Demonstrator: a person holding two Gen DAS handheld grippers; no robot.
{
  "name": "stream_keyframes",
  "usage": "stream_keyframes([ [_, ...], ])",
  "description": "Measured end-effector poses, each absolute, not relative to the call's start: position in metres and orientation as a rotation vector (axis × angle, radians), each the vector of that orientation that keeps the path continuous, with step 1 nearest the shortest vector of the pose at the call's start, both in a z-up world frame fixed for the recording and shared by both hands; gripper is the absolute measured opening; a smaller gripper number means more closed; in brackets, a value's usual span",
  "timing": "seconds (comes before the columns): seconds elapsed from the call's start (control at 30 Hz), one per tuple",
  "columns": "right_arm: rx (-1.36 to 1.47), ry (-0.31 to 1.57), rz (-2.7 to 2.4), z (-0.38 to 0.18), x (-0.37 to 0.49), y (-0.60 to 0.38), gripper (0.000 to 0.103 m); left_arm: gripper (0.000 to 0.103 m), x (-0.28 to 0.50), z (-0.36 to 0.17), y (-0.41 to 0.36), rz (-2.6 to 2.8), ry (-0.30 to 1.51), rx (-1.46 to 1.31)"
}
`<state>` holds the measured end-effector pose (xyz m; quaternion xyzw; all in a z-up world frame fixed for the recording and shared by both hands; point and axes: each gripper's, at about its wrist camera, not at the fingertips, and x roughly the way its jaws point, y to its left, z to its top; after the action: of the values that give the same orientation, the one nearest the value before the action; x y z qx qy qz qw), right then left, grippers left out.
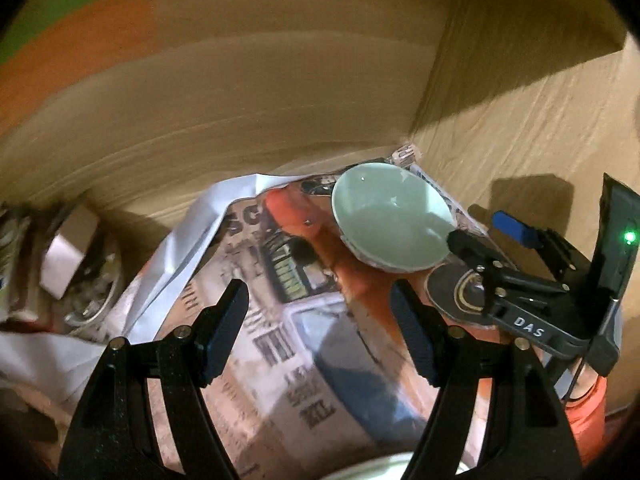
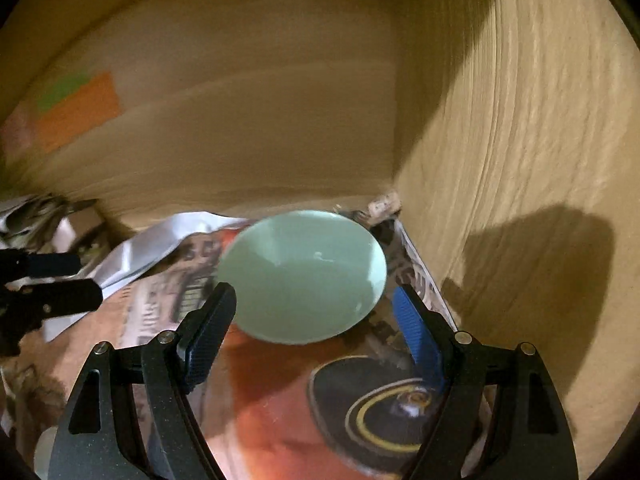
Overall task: Organize plates and bowls
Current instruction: 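Close the left gripper on the mint-green bowl rim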
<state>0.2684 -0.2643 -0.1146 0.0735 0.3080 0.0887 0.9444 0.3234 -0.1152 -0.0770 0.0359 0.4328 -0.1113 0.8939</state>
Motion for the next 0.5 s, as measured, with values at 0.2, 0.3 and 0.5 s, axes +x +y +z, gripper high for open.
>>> stream_keyframes([
  [0.2,0.204,0.724,0.188,-0.142,0.300,-0.272,0.059,0.073,0.353,-0.101,-0.133,-0.201,0.945,0.130],
  [0.3,0.213,0.757,0.177,-0.155,0.306,-0.275,0.052,0.073,0.360,-0.109,-0.138,-0.193,0.949,0.170],
  [0.5,0.232,0.780,0.182,-0.164,0.310,-0.281,0.039,0.073,0.373,-0.125,-0.140,-0.184,0.978,0.190],
])
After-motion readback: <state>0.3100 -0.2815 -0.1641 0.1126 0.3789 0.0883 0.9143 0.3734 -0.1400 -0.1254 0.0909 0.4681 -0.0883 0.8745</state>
